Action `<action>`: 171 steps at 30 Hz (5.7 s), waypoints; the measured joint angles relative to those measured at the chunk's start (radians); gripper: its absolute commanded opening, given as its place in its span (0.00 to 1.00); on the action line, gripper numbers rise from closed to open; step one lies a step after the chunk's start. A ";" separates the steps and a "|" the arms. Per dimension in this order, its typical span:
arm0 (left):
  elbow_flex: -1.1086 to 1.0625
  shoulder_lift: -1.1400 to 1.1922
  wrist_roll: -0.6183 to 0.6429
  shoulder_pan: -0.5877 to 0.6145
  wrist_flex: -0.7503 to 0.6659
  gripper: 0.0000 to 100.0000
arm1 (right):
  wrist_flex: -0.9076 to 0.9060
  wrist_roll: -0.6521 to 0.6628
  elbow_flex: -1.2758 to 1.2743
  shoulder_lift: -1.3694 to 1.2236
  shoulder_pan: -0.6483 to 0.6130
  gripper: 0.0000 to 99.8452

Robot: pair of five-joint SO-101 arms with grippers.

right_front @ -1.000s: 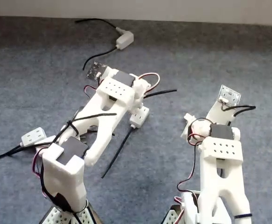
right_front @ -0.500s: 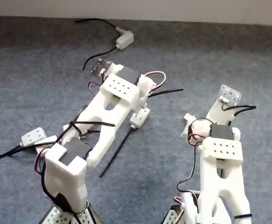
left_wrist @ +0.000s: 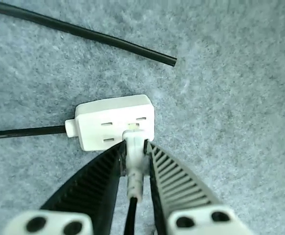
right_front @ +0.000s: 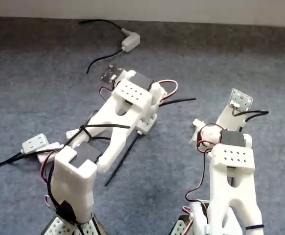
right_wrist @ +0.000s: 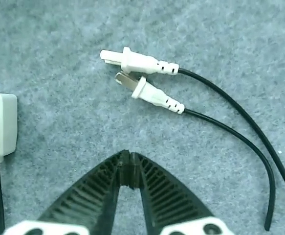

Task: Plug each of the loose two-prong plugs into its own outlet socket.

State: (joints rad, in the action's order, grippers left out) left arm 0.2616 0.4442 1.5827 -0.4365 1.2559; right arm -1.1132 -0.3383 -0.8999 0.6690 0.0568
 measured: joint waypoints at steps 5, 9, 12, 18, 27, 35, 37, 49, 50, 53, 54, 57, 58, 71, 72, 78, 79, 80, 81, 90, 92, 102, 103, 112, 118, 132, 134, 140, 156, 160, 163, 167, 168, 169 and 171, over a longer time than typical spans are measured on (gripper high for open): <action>0.002 0.002 0.000 -0.002 -0.005 0.01 | 0.000 0.000 0.000 0.000 0.000 0.01; 0.002 0.002 0.000 -0.002 -0.005 0.01 | 0.000 0.000 0.000 0.000 0.000 0.01; 0.002 0.002 0.000 -0.002 -0.005 0.01 | 0.000 0.000 0.000 0.000 0.000 0.01; 0.002 0.002 0.000 0.008 -0.005 0.01 | 0.000 0.000 0.000 0.000 0.000 0.01; 0.002 0.002 -0.035 0.009 -0.015 0.01 | 0.000 0.000 0.000 0.000 0.000 0.01; 0.002 0.002 -0.041 0.020 -0.041 0.01 | 0.000 0.000 0.000 0.000 0.005 0.01; 0.002 0.002 -0.041 0.020 -0.041 0.01 | 0.000 0.000 0.000 0.000 0.003 0.01; 0.000 0.006 -0.052 0.018 -0.005 0.01 | 0.000 0.000 0.000 0.000 0.003 0.01; 0.000 0.006 -0.060 0.009 -0.005 0.01 | 0.000 0.000 0.000 0.000 0.003 0.01; 0.000 0.006 -0.069 -0.014 -0.005 0.01 | 0.000 0.000 0.000 0.000 0.003 0.01; 0.000 0.006 -0.069 -0.015 -0.002 0.01 | 0.000 0.000 0.000 0.000 0.003 0.01; 0.000 0.006 -0.071 -0.012 0.060 0.01 | 0.000 0.000 0.000 0.000 0.003 0.01; 0.000 0.006 -0.071 -0.011 0.091 0.01 | 0.000 0.000 0.000 0.000 0.003 0.01; -0.032 0.084 -0.249 0.020 0.215 0.01 | 0.000 0.000 0.000 0.000 0.003 0.01; -0.021 0.106 -0.265 0.020 0.216 0.01 | 0.000 0.000 0.000 0.000 0.003 0.01; 0.054 0.178 -0.353 0.020 0.241 0.01 | 0.000 0.000 0.000 0.000 0.003 0.01; 0.072 0.178 -0.370 0.020 0.253 0.01 | 0.000 0.000 0.000 0.000 0.003 0.01; 0.095 0.180 -0.390 0.020 0.270 0.01 | 0.000 0.000 0.000 0.000 0.003 0.01; 0.118 0.172 -0.413 0.020 0.292 0.01 | 0.000 0.000 0.000 0.000 0.003 0.01; 0.213 0.163 -0.597 0.020 0.431 0.13 | 0.000 0.000 0.000 0.000 0.003 0.01; 0.213 0.163 -0.655 0.021 0.450 0.14 | 0.000 0.000 0.000 0.000 0.003 0.01; 0.221 0.163 -0.884 0.021 0.462 0.18 | 0.000 0.000 0.000 0.000 0.003 0.01; 0.227 0.163 -0.919 0.021 0.462 0.19 | 0.000 0.000 0.000 0.000 0.003 0.01; 0.281 0.164 -1.316 0.114 0.462 0.25 | 0.000 0.000 0.000 0.000 0.003 0.01; 0.282 0.164 -1.642 0.184 0.466 0.25 | 0.000 0.000 0.000 0.000 0.003 0.01; 0.295 0.164 -2.087 0.175 0.474 0.25 | 0.000 0.000 0.000 0.000 0.003 0.01; 0.373 0.164 -2.087 0.176 0.474 0.25 | 0.000 0.000 0.000 0.000 0.003 0.01; 0.523 0.164 -2.167 0.199 0.485 0.25 | 0.000 0.000 0.000 0.000 0.003 0.01; 0.009 -0.012 -2.469 0.227 0.489 0.25 | 0.000 0.000 0.000 0.000 0.003 0.01; -0.144 -0.178 -2.469 0.218 0.489 0.25 | 0.000 0.000 0.000 0.000 0.003 0.01; -0.252 -0.249 -2.469 0.193 0.486 0.25 | 0.000 0.000 0.000 0.000 0.003 0.01; -0.377 -0.262 -2.449 0.180 0.384 0.25 | 0.000 0.000 0.000 0.000 0.003 0.01; -0.407 -0.262 -2.427 0.184 0.344 0.25 | 0.000 0.000 0.000 0.000 0.003 0.01; -0.434 -0.262 -2.409 0.186 0.305 0.25 | 0.000 0.000 0.000 0.000 0.003 0.01; -0.476 -0.262 -2.378 0.187 0.238 0.25 | 0.000 0.000 0.000 0.000 0.003 0.01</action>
State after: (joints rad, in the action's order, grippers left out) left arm -0.2140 0.1818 -0.7956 -0.2493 1.4937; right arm -1.1132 -0.3383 -0.8999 0.6690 0.0598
